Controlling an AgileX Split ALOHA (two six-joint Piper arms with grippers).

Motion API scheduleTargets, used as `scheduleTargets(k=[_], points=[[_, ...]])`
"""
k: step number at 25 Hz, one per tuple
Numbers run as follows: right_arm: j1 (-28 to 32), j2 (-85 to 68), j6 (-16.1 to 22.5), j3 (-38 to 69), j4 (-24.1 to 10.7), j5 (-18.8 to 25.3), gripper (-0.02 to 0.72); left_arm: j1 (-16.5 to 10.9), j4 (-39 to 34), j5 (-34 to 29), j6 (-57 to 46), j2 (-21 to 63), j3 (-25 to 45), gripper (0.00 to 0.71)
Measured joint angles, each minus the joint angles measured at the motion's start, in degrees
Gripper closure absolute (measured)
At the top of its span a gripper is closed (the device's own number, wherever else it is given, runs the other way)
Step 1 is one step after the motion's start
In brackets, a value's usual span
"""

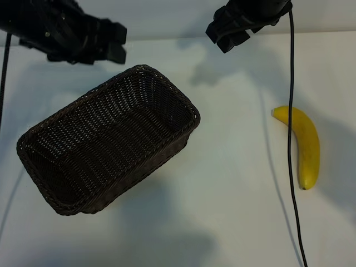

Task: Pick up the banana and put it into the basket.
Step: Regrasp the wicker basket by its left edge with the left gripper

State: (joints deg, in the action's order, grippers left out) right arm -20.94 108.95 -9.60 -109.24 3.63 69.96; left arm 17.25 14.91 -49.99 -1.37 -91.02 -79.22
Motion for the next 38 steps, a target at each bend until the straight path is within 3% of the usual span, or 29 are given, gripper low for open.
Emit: scheduleTargets(k=[8,19,29,38], points=[[0.0,0.0,0.1,0.0,0.5,0.0,0.108,0.0,-10.8,-2.7,-14.4,7.8,3.6,0.17],[0.0,0.0,0.0,0.0,0.6,0.0,0.108,0.0,-17.8,-2.6,-29.2,21.2,23.8,0.191],[0.0,0.0,0.1,0.0,0.6,0.0,0.108,0.0,-21.1,8.7,-42.2,27.0,40.1,0.191],[0.0,0.0,0.0,0.0,0.7,0.0,0.108,0.0,-23.6,13.6,-49.1,27.0,46.9,0.191]])
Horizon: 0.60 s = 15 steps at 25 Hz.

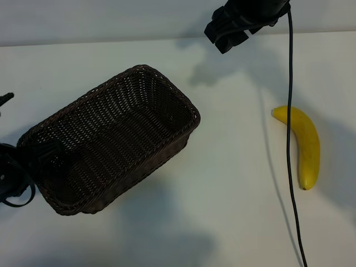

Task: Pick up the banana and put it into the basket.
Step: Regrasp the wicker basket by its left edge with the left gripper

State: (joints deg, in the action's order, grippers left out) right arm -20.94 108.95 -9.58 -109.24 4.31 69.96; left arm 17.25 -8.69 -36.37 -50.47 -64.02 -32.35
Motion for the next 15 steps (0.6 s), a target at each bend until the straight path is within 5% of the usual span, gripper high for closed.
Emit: scheduleTargets(k=[15], points=[[0.0,0.0,0.0,0.0,1.3,0.0,0.108,0.0,-2.1,7.2,-6.4,-0.5,4.9,0.191]])
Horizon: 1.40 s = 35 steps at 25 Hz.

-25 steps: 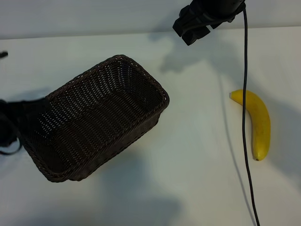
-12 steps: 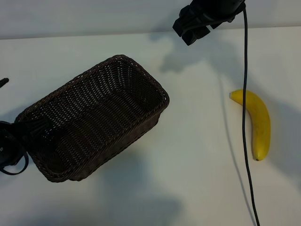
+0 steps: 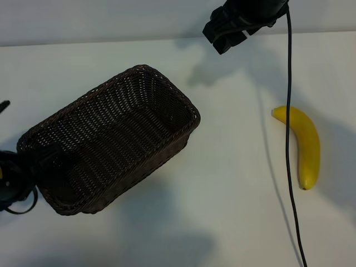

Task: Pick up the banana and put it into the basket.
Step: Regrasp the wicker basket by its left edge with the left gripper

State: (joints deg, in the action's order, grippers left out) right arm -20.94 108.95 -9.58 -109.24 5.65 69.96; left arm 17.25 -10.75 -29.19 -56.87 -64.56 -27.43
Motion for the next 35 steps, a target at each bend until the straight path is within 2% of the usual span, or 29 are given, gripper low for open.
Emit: scheduleTargets(k=[8,17,20,24,27,35], points=[[0.0,0.0,-0.1,0.0,0.1,0.0,0.108,-0.8,0.0,7.2,-0.4,-6.8,0.8,0.191],[0.0,0.0,-0.1,0.0,0.2,0.0,0.108,-0.9,0.0,11.3,-0.3,-12.6,0.8,0.202],[0.0,0.0,-0.1,0.0,0.2,0.0,0.108,-1.0,0.0,11.5,-0.3,-13.9,0.8,0.285],[0.0,0.0,-0.1,0.0,0.2,0.0,0.108,-1.2,0.6,13.2,-0.7,-15.7,1.2,0.53],[0.0,0.0,-0.1,0.0,0.2,0.0,0.108,-1.2,0.7,16.3,0.4,-16.1,1.2,0.552],[0.0,0.0,-0.1,0.0,0.2,0.0,0.108,-1.2,2.2,17.5,4.1,-16.1,1.2,0.554]])
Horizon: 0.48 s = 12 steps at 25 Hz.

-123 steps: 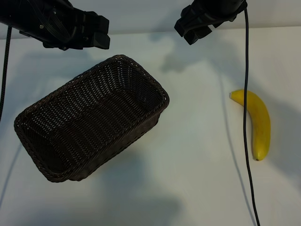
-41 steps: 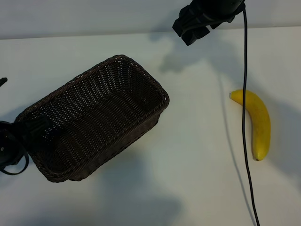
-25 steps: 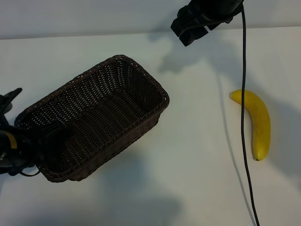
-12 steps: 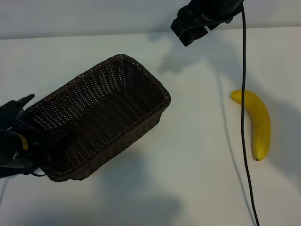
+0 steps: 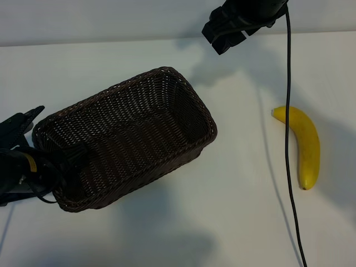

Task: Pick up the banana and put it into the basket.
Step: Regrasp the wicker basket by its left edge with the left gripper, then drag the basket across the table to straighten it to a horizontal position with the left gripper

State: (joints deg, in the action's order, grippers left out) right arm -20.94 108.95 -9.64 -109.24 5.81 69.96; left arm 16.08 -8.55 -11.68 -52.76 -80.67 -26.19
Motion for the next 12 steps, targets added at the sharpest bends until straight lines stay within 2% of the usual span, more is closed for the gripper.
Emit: scheduleTargets(k=[3,5,12], points=[[0.0,0.0,0.0,0.0,0.0,0.0,0.108,-0.2,3.6,-0.2,6.2,1.3,0.0,0.554],[0.0,0.0,0.0,0.0,0.0,0.0,0.108,-1.5,6.7,-2.7,12.1,2.8,-0.9,0.556],[0.0,0.0,0.0,0.0,0.0,0.0,0.108,-8.6,22.1,-14.3,39.4,6.0,-7.7,0.557]])
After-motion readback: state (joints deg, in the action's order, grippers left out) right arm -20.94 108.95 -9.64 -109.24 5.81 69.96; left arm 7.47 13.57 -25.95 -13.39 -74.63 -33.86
